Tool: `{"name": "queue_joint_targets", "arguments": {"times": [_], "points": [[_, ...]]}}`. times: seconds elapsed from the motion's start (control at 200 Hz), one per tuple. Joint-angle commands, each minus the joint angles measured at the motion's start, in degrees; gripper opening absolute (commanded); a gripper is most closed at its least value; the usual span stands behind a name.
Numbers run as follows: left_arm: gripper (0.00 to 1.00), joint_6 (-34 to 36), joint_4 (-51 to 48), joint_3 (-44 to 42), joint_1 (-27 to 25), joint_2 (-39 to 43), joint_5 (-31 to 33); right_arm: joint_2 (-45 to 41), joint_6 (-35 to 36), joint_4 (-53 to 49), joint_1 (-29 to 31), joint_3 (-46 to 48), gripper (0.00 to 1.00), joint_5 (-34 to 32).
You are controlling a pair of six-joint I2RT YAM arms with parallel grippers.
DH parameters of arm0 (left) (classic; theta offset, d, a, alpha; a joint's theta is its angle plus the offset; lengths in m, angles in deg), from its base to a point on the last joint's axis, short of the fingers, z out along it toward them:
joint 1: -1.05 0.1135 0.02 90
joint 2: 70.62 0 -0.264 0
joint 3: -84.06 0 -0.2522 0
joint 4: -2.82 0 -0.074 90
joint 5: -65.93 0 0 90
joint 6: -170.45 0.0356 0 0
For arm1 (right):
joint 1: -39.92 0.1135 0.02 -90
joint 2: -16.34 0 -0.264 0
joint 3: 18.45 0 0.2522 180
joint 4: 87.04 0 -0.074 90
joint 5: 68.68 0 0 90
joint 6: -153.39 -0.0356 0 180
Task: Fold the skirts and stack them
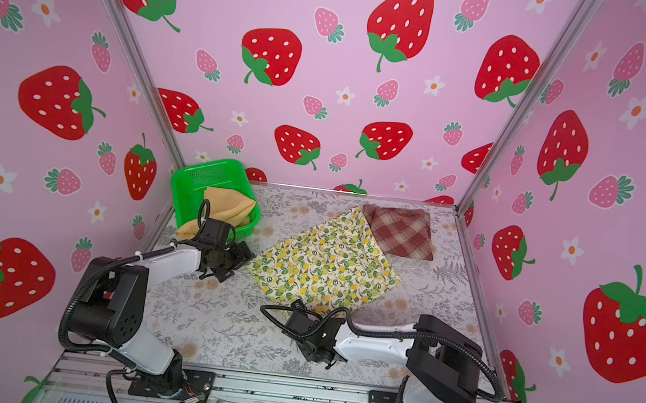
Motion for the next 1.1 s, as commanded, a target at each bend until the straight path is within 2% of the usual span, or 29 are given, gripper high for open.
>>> {"name": "queue_joint_targets", "arguments": {"times": [0.0,0.15,0.235,0.4,0.66,1.011,1.096], "points": [[0.91,0.7,-1.4,1.7,0.4,1.2,-0.5,1.0,0.3,-3.3,0.3,1.8,0.35,2.2],[0.91,0.7,-1.1,1.4,0.5,1.6,-0.8,1.5,0.3,-3.3,0.3,1.4,0.15,4.1],[0.91,0.5,-0.8,1.0,0.5,1.8,-1.2,0.0,0.3,-2.9,0.1,1.5,0.12,5.4],[0.90,0.3,0.0,0.3,0.4,2.4,-1.8,-5.5,0.1,-0.8,-2.5,2.7,0.11,11.1],[0.85,0.5,0.2,-0.2,-1.3,2.3,-1.1,-16.1,1.7,2.1,-12.8,6.2,0.11,24.2],[0.82,-1.9,1.2,-3.4,-3.7,3.9,0.0,-18.0,3.5,3.5,-25.1,7.5,0.11,36.2],[0.82,-2.9,2.3,-5.4,-4.2,5.0,0.1,-18.1,3.8,3.3,-27.4,7.7,0.11,37.1]]}}
